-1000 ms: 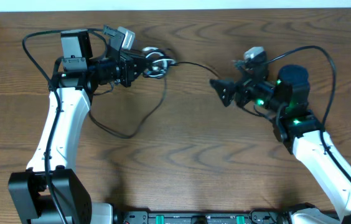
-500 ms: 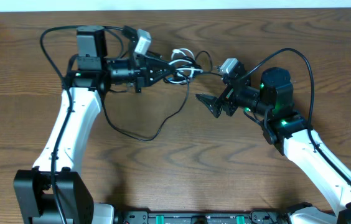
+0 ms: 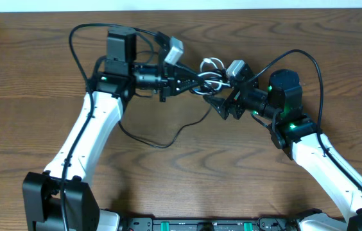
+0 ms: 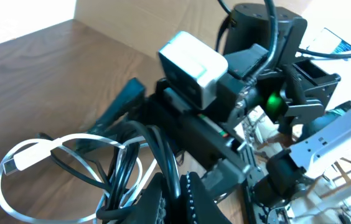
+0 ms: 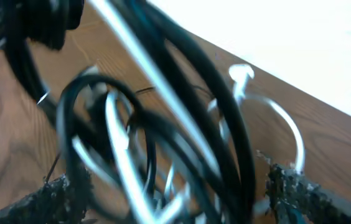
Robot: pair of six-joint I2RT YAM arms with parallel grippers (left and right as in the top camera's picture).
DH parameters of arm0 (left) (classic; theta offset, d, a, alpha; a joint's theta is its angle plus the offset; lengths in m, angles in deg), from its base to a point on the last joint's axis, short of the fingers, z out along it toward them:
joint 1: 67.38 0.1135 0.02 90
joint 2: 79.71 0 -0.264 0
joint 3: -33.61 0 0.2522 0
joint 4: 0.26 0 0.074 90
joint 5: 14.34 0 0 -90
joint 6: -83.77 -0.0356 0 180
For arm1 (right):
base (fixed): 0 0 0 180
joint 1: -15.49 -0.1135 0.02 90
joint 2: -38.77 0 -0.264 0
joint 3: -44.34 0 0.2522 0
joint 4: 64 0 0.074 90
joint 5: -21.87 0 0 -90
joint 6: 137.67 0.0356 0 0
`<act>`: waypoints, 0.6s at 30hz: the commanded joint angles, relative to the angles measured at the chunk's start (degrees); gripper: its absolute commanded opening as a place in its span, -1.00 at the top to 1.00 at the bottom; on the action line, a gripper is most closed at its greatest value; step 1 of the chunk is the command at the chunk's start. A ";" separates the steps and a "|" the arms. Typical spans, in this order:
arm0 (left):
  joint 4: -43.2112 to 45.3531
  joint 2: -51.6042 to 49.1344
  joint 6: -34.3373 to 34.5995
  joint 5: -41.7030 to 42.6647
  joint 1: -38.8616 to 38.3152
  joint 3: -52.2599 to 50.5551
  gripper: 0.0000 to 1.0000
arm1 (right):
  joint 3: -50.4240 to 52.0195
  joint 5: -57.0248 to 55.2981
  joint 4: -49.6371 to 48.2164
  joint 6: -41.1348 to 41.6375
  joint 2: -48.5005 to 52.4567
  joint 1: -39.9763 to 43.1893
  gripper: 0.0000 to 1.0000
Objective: Untangle cables
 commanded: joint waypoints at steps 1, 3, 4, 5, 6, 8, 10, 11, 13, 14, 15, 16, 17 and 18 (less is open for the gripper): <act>0.42 1.22 -0.57 0.57 -2.12 1.62 0.85 | -0.37 0.22 -0.31 -0.94 0.13 -0.37 -0.70; 0.48 1.22 -0.59 0.48 -2.64 1.62 0.85 | -0.39 -0.37 -0.35 -0.94 0.13 -0.37 -0.48; 0.44 1.22 -0.57 -0.24 -2.62 1.62 0.85 | -0.39 -0.52 -0.35 -0.94 0.13 -0.37 -0.31; 0.42 1.22 -0.57 -1.38 -2.60 1.62 0.85 | -0.37 -0.55 -0.35 -0.94 0.13 -0.37 -0.11; 0.42 1.22 -0.57 -2.27 -2.51 1.62 0.85 | -0.39 -0.55 -0.35 -0.94 0.13 -0.37 0.11; 0.39 1.22 -0.57 -4.52 -2.38 1.62 0.85 | -0.37 -0.55 -0.35 -0.94 0.13 -0.37 0.52; 0.09 1.22 -0.55 -7.48 -2.38 1.62 0.85 | -0.37 -0.57 -0.35 -0.94 0.13 -0.37 0.82; -0.07 1.22 -0.55 -8.79 -2.38 1.62 0.85 | -0.39 -0.57 -0.35 -0.94 0.13 -0.37 0.93; -0.46 1.22 -0.55 -10.78 -2.38 1.62 0.85 | -0.39 -0.55 -0.35 -0.94 0.13 -0.37 0.98; -0.63 1.22 -0.57 -11.23 -2.40 1.62 0.87 | -0.37 -0.55 -0.35 -0.94 0.13 -0.37 0.98; -0.85 1.22 -0.55 -11.85 -2.40 1.62 0.85 | -0.39 -0.52 -0.37 -0.94 0.13 -0.37 0.98; -1.22 1.22 -0.57 -12.85 -2.40 1.62 0.85 | -0.39 -0.52 -0.59 -0.92 0.13 -0.37 0.98; -1.81 1.22 -0.57 -14.64 -2.40 1.62 0.85 | -0.39 -0.44 -0.94 -0.85 0.13 -0.37 0.98; -2.56 1.22 -0.55 -16.68 -2.40 1.62 0.85 | -0.39 0.07 -1.64 -0.52 0.13 -0.37 0.98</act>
